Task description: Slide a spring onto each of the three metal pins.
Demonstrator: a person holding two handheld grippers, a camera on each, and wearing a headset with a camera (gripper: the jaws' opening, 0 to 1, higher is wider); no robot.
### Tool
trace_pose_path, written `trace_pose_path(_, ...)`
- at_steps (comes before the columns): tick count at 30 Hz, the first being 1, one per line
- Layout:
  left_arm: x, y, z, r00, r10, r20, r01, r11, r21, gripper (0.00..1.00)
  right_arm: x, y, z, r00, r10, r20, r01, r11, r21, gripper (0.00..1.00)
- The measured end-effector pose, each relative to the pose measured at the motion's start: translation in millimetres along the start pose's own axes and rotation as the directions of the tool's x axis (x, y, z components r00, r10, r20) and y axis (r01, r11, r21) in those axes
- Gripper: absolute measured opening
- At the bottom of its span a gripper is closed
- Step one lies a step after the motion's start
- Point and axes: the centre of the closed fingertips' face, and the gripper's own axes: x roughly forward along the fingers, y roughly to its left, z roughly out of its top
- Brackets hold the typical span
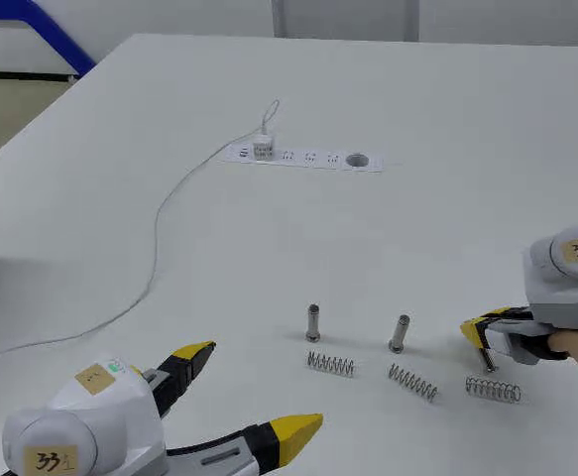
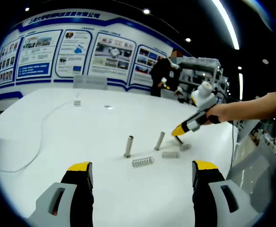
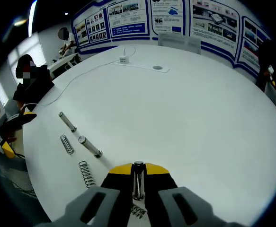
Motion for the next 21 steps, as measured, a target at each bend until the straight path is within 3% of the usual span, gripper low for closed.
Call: trace_pose_path(21,0.6,-5.3,-1.5,0.9997,-0.022,-0.010,0.022,1.000,0.009,0.88,-20.2,-1.0,0.8,0.9983,-0.020,0.055,0.019,1.000,0.012,0.08)
